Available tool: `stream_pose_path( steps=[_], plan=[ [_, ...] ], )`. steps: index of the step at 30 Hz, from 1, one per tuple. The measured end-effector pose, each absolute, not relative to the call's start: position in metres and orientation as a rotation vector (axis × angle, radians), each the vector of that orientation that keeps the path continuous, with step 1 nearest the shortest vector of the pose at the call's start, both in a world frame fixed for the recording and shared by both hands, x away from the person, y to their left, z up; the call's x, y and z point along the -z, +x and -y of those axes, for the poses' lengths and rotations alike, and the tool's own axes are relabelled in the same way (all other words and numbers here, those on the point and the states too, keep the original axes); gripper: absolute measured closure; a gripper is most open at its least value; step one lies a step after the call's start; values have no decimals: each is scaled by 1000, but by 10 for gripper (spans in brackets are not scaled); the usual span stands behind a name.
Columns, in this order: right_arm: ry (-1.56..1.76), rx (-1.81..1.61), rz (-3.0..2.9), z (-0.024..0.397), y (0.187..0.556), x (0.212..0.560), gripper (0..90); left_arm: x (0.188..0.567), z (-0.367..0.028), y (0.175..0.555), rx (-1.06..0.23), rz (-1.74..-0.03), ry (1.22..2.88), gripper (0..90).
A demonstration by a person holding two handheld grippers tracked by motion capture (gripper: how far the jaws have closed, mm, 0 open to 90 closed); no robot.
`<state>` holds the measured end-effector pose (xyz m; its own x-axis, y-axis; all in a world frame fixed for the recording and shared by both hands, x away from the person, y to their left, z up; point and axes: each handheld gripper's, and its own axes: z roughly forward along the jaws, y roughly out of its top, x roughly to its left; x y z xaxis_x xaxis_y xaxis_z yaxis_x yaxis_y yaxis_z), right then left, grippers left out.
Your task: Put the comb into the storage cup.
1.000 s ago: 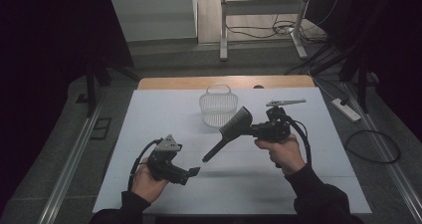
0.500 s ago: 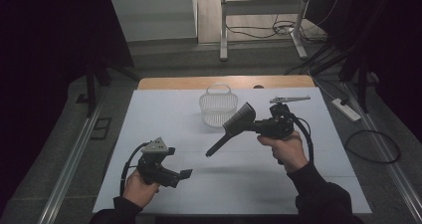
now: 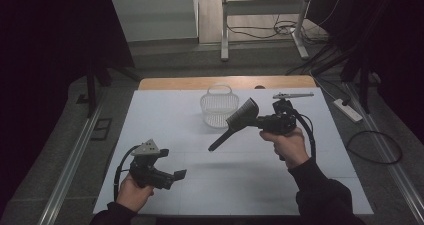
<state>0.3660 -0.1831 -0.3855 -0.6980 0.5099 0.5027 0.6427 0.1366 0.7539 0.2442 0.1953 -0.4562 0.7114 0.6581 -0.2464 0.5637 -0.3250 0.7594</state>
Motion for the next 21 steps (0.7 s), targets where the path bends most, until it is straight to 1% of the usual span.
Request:
stream_pose_path(
  steps=[7,21],
  plan=[
    [-1194,1624,2270,185,374,380,835,457,-202,240,-122,-948,1999,0],
    [-1232,1644,2268,183,390,369,835,459,-218,230,-147,-976,2003,0]
  ],
)
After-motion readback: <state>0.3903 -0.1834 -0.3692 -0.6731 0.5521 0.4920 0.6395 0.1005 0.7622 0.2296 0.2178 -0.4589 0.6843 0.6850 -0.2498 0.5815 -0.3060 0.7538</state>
